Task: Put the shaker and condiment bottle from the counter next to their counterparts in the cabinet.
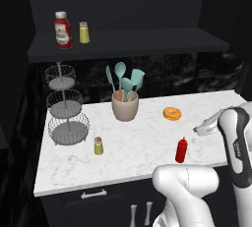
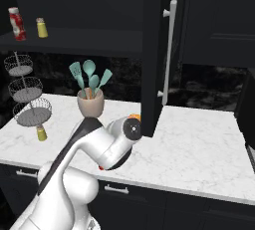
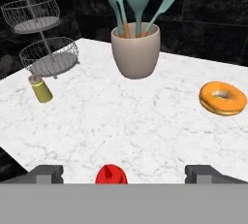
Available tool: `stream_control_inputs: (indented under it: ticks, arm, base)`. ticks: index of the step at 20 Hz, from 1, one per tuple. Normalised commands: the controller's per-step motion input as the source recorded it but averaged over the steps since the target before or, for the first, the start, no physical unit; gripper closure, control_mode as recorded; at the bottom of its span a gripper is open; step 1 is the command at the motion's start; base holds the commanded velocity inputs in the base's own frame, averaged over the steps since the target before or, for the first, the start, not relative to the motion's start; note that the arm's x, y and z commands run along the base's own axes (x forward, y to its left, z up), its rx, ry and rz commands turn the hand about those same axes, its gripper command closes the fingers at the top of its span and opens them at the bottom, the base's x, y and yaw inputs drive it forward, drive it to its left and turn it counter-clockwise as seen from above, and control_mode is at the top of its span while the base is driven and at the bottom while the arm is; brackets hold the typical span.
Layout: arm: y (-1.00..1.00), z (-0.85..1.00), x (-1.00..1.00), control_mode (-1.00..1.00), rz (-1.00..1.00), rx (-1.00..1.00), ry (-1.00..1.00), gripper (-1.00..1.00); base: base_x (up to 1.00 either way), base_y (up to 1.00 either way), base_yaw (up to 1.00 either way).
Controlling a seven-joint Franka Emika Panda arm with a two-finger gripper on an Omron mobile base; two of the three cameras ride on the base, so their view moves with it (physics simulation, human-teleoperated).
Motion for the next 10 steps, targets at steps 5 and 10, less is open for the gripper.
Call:
stream_control_inputs:
  ticks: [5, 10]
  arm:
    - [-0.09, -0.21, 0.0, -1.0, 0.02, 0.0, -0.01, -1.0]
    - [-0.24, -0.23, 0.0, -1.0, 0.12, 0.12, -0.03, -1.0]
  base:
    - [0.0, 0.0, 0.0]
    - [0.0, 0.0, 0.0]
